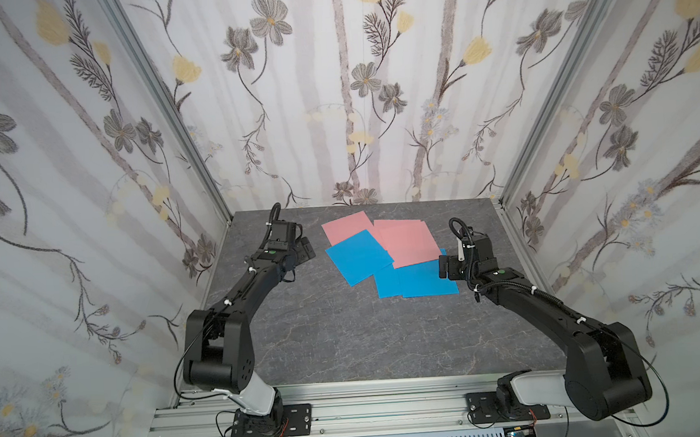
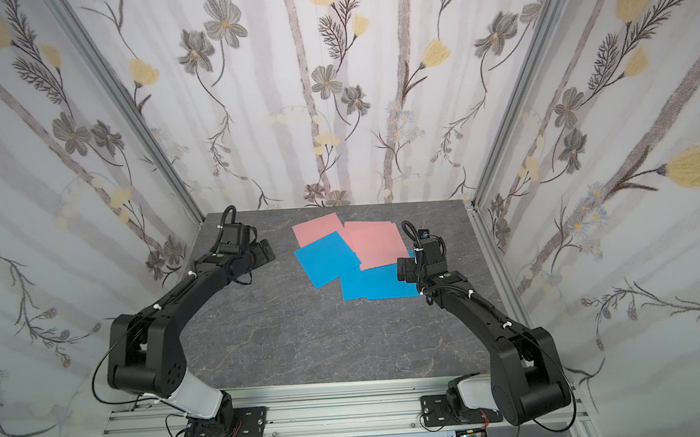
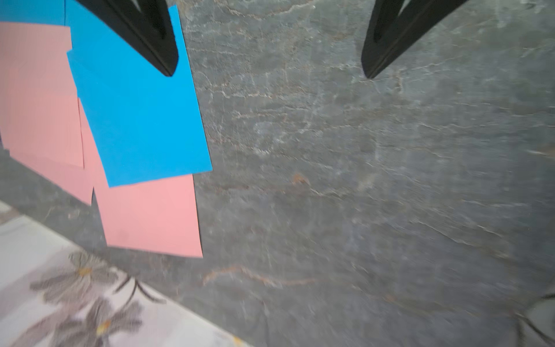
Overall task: Sort the scattered colored papers by color
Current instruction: Pick up the colored paper from the center of the board.
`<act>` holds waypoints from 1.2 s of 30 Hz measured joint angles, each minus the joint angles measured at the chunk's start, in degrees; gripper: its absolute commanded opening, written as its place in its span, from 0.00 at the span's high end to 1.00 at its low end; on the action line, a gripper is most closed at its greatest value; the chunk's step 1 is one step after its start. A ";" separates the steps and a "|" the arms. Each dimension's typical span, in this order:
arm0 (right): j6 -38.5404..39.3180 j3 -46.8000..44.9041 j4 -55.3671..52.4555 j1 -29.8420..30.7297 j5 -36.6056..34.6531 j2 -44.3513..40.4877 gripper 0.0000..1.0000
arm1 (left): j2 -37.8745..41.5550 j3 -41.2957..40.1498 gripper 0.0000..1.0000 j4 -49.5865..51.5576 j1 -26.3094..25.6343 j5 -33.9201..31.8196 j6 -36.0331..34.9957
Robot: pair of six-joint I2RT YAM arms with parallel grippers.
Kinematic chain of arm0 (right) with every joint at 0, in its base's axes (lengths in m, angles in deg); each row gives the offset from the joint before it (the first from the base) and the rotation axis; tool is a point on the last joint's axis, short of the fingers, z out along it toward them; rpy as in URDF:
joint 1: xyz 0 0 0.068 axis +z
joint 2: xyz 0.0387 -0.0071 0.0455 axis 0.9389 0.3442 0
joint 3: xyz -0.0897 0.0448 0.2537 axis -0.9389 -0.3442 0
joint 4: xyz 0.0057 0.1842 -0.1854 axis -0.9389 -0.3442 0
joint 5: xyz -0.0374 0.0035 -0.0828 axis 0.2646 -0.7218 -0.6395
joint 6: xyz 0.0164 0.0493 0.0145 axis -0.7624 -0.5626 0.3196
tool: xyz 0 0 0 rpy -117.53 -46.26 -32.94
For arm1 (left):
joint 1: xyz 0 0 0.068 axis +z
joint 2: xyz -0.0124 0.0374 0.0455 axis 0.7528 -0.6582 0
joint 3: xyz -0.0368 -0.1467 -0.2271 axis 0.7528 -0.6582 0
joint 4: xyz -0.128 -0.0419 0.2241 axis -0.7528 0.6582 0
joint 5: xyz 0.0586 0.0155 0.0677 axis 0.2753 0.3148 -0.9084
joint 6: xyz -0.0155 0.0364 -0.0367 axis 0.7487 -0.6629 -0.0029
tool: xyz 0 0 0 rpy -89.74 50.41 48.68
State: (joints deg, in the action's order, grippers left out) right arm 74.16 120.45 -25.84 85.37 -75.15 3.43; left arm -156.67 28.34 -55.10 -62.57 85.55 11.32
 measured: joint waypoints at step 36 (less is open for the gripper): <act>-2.21 53.62 -9.01 16.61 6.51 53.64 0.00 | -1.05 -13.97 0.00 -12.26 -8.20 14.97 10.60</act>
State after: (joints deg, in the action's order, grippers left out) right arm 71.95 174.07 -34.84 101.98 -68.64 57.07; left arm -157.72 14.37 -67.36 -70.77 100.52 21.92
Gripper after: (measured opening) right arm 0.998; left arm 0.997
